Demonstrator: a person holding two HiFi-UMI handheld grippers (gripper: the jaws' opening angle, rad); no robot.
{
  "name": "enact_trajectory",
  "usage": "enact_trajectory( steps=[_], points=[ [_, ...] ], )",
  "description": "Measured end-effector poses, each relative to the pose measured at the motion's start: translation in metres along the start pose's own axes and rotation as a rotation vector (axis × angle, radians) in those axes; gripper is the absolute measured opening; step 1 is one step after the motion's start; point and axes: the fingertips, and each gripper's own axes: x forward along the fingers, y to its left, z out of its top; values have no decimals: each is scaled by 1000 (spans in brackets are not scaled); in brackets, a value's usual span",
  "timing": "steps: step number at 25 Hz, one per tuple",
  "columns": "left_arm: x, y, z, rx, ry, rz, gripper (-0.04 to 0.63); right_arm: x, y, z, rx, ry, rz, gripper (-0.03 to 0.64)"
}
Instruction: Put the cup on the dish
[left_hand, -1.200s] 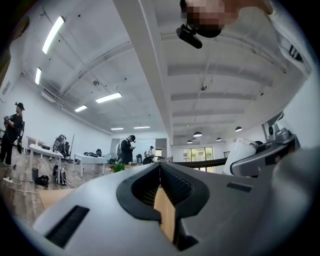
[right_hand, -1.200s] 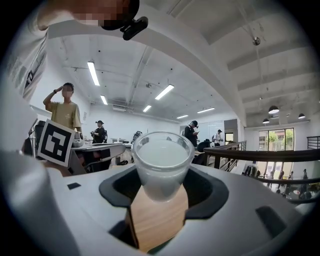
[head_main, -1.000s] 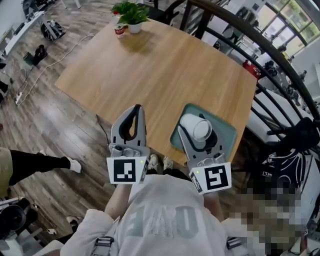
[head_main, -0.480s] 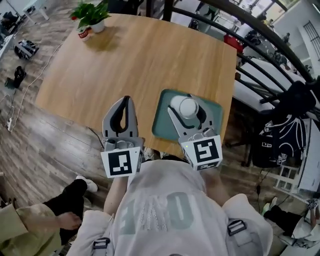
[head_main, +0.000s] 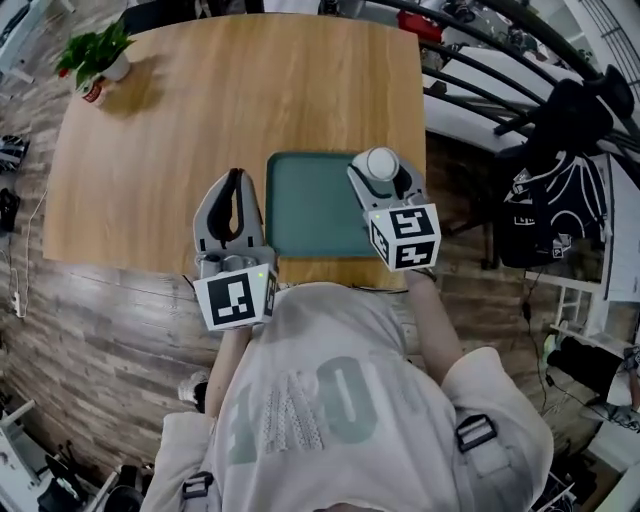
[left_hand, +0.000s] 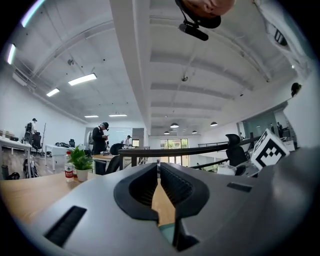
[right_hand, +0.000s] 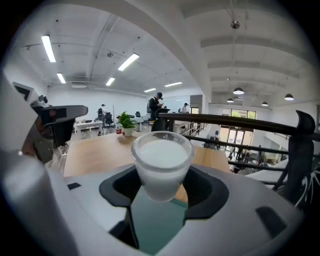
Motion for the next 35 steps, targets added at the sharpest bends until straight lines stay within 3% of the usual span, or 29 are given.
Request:
enact_trajectory(
  steps=[9, 16, 28, 35],
  points=[
    [17, -42, -6, -1, 29, -94, 11, 43, -68, -102, 111, 175, -156, 262],
    [22, -52, -11, -6, 63, -110, 11, 56, -94, -151, 132, 299, -251, 262],
    [18, -51, -10, -25, 69, -96, 11, 56, -97, -153, 158, 292, -287, 264],
    [12, -45, -5, -21, 55, -65, 11, 45, -98, -115, 152, 208, -326, 265]
  ],
)
